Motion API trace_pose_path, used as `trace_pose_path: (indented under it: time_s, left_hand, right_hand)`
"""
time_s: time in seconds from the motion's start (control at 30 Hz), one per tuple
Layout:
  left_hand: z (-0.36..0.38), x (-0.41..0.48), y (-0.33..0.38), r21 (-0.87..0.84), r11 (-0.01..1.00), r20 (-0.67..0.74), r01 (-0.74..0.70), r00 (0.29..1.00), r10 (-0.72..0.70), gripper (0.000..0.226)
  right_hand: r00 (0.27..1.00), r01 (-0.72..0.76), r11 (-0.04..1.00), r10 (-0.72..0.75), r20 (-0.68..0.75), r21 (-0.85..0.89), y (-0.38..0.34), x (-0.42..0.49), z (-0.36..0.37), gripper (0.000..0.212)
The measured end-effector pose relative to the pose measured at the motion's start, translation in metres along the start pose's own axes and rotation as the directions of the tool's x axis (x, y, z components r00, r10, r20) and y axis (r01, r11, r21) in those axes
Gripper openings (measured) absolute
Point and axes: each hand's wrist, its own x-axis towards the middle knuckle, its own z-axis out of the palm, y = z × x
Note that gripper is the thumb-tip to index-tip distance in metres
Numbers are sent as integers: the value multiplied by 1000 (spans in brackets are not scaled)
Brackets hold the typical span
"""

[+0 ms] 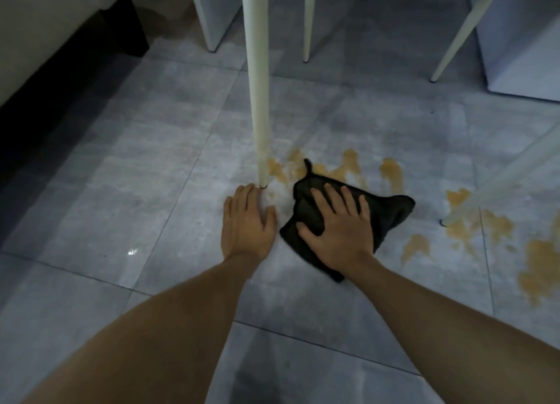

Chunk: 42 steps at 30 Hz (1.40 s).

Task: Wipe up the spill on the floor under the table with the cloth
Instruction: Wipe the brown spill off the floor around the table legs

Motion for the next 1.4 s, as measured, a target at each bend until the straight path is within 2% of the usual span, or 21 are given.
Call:
trace_pose_path:
  time_s: [0.1,0.17,0.27,0.4,0.53,0.6,0.67,0.77,0.83,0.93,1.0,1.1,1.17,1.27,1.3,1.33,1.4]
  left_hand:
    - [4,2,4,80,997,-31,16,999,-14,44]
    - [5,4,5,85,996,-50,24,999,-20,40]
    - [8,3,2,84,996,-46,10,999,-6,39]
    - [8,6,1,110,994,-35,11,999,-7,41]
    - [10,4,2,106,994,-51,16,999,-11,41]
    - [11,5,1,92,996,-63,13,998,-7,39]
    - [11,5,1,84,996,-58,14,998,-9,39]
    - [11,5,0,89,996,-57,-2,998,7,39]
    - [12,5,0,98,995,-81,-2,997,10,38]
    - [13,5,-1,101,995,-92,-5,996,14,37]
    - [12,6,0,95,995,-75,-9,997,16,38]
    - [10,6,0,88,996,-28,-2,1000,4,42]
    - [8,5,1,80,997,-21,-1,1000,3,42]
    - [8,5,1,76,997,-27,11,1000,-9,42]
    - [7,5,0,74,997,-22,8,1000,-6,43]
    - [6,5,0,72,997,-11,-3,1000,4,44]
    - [3,6,2,23,999,2,-25,1000,25,48]
  right_hand:
    - [992,-110,993,112,-54,39,2,37,-2,86]
    - [987,-151,986,155,-40,74,-20,70,0,88]
    - [990,-135,988,137,-20,77,-51,96,2,84]
    - [997,-48,997,51,-55,53,-24,90,1,82]
    - [981,-187,980,189,-28,67,-21,120,-5,86]
    - [989,-137,987,140,-36,90,-45,137,-4,85]
    - [1000,3,998,-2,-24,63,-59,142,-2,80]
    - [992,117,991,-113,-52,63,-44,128,0,70]
    - [993,75,994,-66,-101,81,-26,122,1,65]
    - [989,-65,986,84,-120,156,-30,135,-2,62]
    - [995,-12,990,25,-94,138,-46,148,-3,62]
    - [980,188,976,-181,-78,105,-51,143,2,61]
    - [982,154,979,-137,-128,134,-40,129,4,58]
    - [979,-68,980,101,-175,187,-26,108,2,59]
    - [975,-96,976,132,-177,195,-25,100,1,58]
    - [977,-79,977,115,-177,196,-25,91,2,59]
    - [987,42,983,-14,-157,177,-33,72,3,61]
